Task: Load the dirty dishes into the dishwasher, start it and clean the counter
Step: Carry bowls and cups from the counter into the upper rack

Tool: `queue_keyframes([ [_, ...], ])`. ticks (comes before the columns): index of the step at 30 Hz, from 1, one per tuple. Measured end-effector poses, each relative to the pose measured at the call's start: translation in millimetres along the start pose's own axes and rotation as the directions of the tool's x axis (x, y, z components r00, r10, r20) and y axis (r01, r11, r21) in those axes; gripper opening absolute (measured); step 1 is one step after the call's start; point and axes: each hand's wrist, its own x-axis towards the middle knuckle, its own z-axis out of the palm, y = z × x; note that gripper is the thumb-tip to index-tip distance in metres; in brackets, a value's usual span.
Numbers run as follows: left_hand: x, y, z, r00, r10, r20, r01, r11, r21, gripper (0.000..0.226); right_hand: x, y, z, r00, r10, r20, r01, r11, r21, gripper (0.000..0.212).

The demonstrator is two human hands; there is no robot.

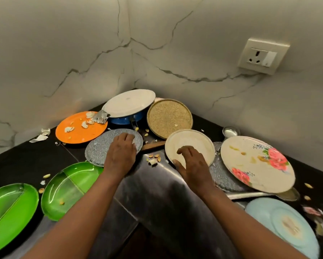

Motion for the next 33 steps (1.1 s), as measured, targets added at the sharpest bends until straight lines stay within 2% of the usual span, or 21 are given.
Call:
queue_keyframes([
  [3,39,-8,13,0.998,-0.062,0.03,0.063,0.997,-0.034,0.025,45,11,17,1.0,0.022,0.019,-0.023,0.999,0.041,0.035],
  [7,84,-19,42,0.988,-0.047,0.148,0.057,0.996,-0.066,0.024,103,25,37,0.999,0.039,0.012,-0.04,0.998,0.043,0.023],
  [12,136,-38,81,0.966,-0.016,0.259,0.036,0.997,-0.071,0.035,189,45,71,0.994,0.018,0.104,-0.011,0.998,-0.068,0.029],
  [19,184,-56,109,0.976,0.105,0.191,-0.104,0.994,-0.017,0.041,278,60,124,0.92,-0.162,0.358,0.244,0.95,-0.197,0.041],
  [22,193,-52,117,0.975,0.178,0.135,-0.178,0.984,-0.014,0.05,295,70,136,0.91,-0.216,0.355,0.312,0.919,-0.242,0.035],
  [25,202,-49,133,0.979,0.173,0.111,-0.177,0.984,0.032,0.052,307,84,134,0.907,-0.264,0.328,0.358,0.892,-0.275,0.026],
  [28,203,-45,146,0.985,0.09,0.148,-0.098,0.994,0.046,0.054,309,92,126,0.919,-0.205,0.337,0.31,0.904,-0.295,0.025],
  [31,204,-42,151,0.979,-0.011,0.204,0.006,1.0,0.026,0.058,303,108,120,0.939,-0.027,0.342,0.14,0.94,-0.311,0.026],
  [33,203,-42,153,0.974,-0.012,0.226,-0.001,0.998,0.058,0.068,299,117,119,0.936,0.059,0.346,0.052,0.951,-0.304,0.024],
])
